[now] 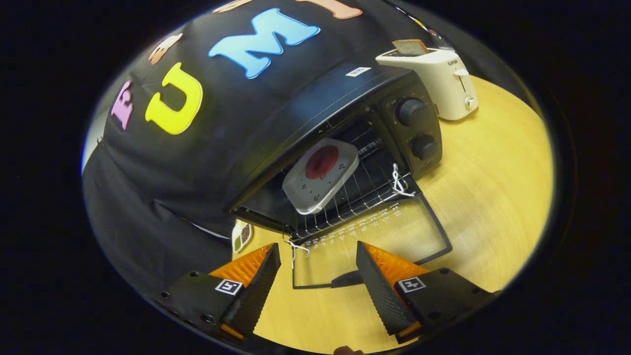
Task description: Open the toaster oven, put the food inside, and close the toaster oven door.
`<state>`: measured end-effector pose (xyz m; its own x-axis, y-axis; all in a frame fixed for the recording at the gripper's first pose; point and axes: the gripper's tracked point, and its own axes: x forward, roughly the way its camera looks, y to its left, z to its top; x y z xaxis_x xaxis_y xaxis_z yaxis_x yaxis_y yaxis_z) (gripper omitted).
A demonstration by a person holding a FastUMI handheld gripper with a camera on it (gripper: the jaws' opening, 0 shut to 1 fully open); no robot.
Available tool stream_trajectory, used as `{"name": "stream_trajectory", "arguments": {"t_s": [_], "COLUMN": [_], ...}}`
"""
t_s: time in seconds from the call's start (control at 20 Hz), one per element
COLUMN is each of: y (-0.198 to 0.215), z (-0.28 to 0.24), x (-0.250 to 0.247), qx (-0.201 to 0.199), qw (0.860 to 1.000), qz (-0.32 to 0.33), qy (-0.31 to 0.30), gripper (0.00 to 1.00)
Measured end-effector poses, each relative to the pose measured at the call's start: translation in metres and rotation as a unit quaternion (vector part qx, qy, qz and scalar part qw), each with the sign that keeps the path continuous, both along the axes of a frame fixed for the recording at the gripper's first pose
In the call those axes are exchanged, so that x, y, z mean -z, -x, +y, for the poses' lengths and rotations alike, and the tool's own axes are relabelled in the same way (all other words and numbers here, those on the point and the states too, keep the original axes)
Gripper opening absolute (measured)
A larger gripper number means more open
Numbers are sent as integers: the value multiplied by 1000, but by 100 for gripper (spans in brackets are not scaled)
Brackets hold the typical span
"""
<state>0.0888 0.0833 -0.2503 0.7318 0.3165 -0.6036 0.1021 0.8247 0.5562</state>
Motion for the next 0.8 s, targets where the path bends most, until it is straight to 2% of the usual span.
{"name": "stream_trajectory", "arguments": {"t_s": [0.1, 0.25, 0.4, 0.5, 0.65, 0.8], "y": [9, 22, 41, 59, 75, 76], "z": [-10, -18, -15, -6, 0, -6], "x": [12, 24, 39, 49, 69, 86], "qx": [5, 1, -35, -74, -119, -119], "qw": [999, 996, 990, 984, 968, 960], "qz": [19, 38, 61, 81, 113, 134], "qy": [47, 84, 126, 144, 188, 214], "gripper": [98, 98, 99, 99, 99, 99]}}
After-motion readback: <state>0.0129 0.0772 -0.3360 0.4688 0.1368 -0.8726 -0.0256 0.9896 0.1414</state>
